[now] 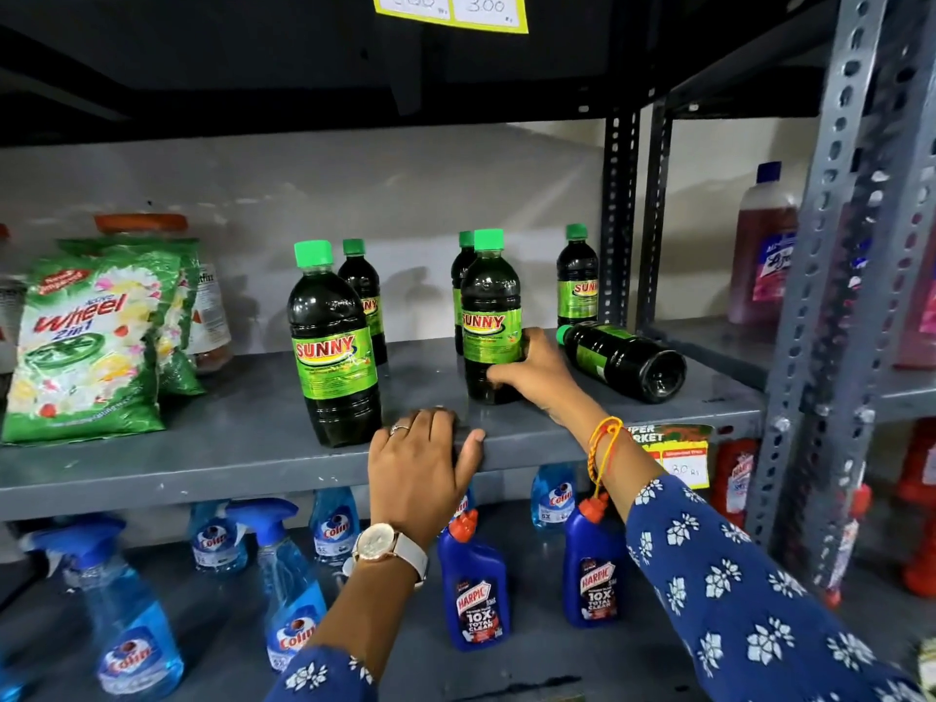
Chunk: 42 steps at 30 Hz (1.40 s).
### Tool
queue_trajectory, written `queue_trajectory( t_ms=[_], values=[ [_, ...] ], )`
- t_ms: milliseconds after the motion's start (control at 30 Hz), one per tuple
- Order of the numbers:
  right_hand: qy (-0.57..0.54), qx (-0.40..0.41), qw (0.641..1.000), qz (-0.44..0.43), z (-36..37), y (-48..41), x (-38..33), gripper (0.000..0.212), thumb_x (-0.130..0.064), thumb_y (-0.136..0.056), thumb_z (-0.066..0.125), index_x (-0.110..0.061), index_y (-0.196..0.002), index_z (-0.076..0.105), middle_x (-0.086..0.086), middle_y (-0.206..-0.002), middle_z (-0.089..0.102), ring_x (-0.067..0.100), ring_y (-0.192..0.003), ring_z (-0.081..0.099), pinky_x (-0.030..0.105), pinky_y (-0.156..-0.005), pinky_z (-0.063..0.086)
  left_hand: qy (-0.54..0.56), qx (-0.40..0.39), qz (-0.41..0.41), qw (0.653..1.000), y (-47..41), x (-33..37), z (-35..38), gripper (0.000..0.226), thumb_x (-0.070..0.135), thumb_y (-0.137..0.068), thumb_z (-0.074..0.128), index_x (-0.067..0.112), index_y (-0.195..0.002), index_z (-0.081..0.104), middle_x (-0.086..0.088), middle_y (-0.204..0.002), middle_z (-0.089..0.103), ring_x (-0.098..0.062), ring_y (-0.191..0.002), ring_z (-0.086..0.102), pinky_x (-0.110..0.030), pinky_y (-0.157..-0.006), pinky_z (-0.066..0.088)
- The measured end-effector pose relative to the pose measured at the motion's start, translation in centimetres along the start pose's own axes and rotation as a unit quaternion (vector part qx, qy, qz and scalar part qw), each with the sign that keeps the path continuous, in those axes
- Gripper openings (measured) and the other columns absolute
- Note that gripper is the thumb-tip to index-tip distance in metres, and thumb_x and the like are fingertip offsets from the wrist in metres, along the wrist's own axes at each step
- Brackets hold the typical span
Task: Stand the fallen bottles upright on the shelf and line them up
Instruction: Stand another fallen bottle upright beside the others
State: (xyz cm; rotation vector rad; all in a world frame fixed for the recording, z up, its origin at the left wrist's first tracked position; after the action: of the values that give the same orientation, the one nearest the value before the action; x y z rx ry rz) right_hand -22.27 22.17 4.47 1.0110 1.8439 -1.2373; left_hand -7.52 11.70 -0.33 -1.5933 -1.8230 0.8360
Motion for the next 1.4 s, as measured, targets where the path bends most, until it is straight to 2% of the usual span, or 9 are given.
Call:
queue_trajectory(
  t_ms=[67,167,400,500,600,767,1100,1267,1400],
  values=[
    [-0.026,-0.029,0.999,-0.002,0.1,0.2,-0.1,0.068,-0.027,-0.053,0.080,-0.014,-0.108,0.043,-0.002,-0.096,0.061,0.018,-0.095,0.058,0.023,-0.069,0.044,0.001,0.001,0.000,1.000,0.0,0.0,0.1,0.042,0.046,-0.089,0.034,0.014,-0.085,0.061,-0.008,-0.077,0.068,-0.030,-0.070,0.061,-0.038,-0.064,0.042],
    [0.032,-0.011,0.999,-0.022,0.0,0.2,-0.3,0.084,-0.042,-0.043,0.085,-0.015,-0.108,0.040,0.001,-0.104,0.056,0.015,-0.095,0.054,0.027,-0.075,0.045,0.002,-0.002,0.000,1.000,0.0,0.0,0.1,0.043,0.046,-0.089,0.033,0.014,-0.085,0.060,-0.008,-0.078,0.068,-0.029,-0.071,0.062,-0.039,-0.064,0.042],
    [-0.048,-0.039,0.998,-0.007,-0.2,0.4,-0.3,0.051,-0.013,-0.061,0.077,-0.013,-0.108,0.057,0.001,-0.096,0.066,0.019,-0.096,0.063,0.018,-0.067,0.044,-0.001,-0.007,-0.001,1.000,0.0,0.0,0.1,0.042,0.046,-0.089,0.033,0.014,-0.086,0.060,-0.008,-0.078,0.068,-0.029,-0.071,0.062,-0.038,-0.064,0.042],
    [-0.046,-0.029,0.998,-0.017,-0.3,0.6,-0.5,0.070,-0.027,-0.054,0.085,-0.014,-0.112,0.048,-0.001,-0.103,0.060,0.013,-0.095,0.058,0.023,-0.077,0.046,0.001,-0.012,-0.003,1.000,0.0,0.0,0.1,0.042,0.047,-0.089,0.033,0.015,-0.087,0.061,-0.007,-0.079,0.069,-0.029,-0.072,0.062,-0.038,-0.065,0.042],
    [0.011,-0.009,1.000,-0.027,-0.4,0.8,-0.6,0.068,-0.033,-0.052,0.085,-0.015,-0.107,0.049,-0.008,-0.093,0.058,0.003,-0.082,0.055,0.011,-0.059,0.038,0.002,-0.011,-0.005,1.000,0.0,0.0,0.1,0.042,0.047,-0.089,0.033,0.015,-0.086,0.060,-0.007,-0.079,0.069,-0.029,-0.073,0.062,-0.038,-0.065,0.042],
    [0.039,-0.006,0.999,-0.026,-0.2,0.8,-0.6,0.077,-0.042,-0.046,0.084,-0.016,-0.111,0.051,-0.001,-0.101,0.064,0.014,-0.092,0.060,0.024,-0.070,0.044,0.002,-0.008,-0.004,1.000,0.0,0.0,0.1,0.041,0.046,-0.088,0.033,0.015,-0.084,0.060,-0.007,-0.077,0.068,-0.029,-0.071,0.060,-0.039,-0.064,0.041],
    [0.104,-0.046,0.993,-0.044,-0.9,2.7,-1.5,0.062,-0.039,-0.050,0.082,-0.023,-0.106,0.062,-0.002,-0.098,0.069,0.011,-0.089,0.062,0.019,-0.069,0.043,-0.010,-0.011,-0.005,1.000,0.0,-0.1,-0.1,0.044,0.047,-0.088,0.032,0.014,-0.085,0.061,-0.008,-0.076,0.068,-0.029,-0.070,0.061,-0.038,-0.064,0.041],
    [0.078,-0.070,0.993,-0.057,-2.0,4.8,-2.0,0.052,-0.034,-0.053,0.082,-0.025,-0.102,0.066,-0.010,-0.087,0.068,-0.007,-0.077,0.058,-0.001,-0.055,0.037,-0.016,-0.012,-0.010,1.000,0.0,0.1,-0.2,0.045,0.046,-0.088,0.033,0.012,-0.085,0.062,-0.010,-0.075,0.068,-0.030,-0.069,0.061,-0.039,-0.063,0.041],
    [0.087,-0.072,0.992,-0.060,-2.4,5.6,-2.4,0.051,-0.034,-0.055,0.082,-0.024,-0.103,0.066,-0.006,-0.093,0.070,0.004,-0.084,0.061,0.006,-0.063,0.040,-0.011,-0.005,-0.009,1.000,0.1,0.1,-0.1,0.046,0.046,-0.087,0.033,0.010,-0.085,0.062,-0.011,-0.074,0.068,-0.031,-0.069,0.061,-0.038,-0.063,0.040]
  ],
)
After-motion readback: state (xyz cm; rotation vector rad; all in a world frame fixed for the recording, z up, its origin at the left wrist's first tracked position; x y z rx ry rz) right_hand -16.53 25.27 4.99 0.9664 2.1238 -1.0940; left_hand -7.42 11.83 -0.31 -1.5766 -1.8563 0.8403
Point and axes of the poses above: each hand's wrist, its own y-axis away from the middle knuckle, its own z-axis out of the palm, x = y × z, the point moved 2 cm from there along -y, towards the middle knuckle
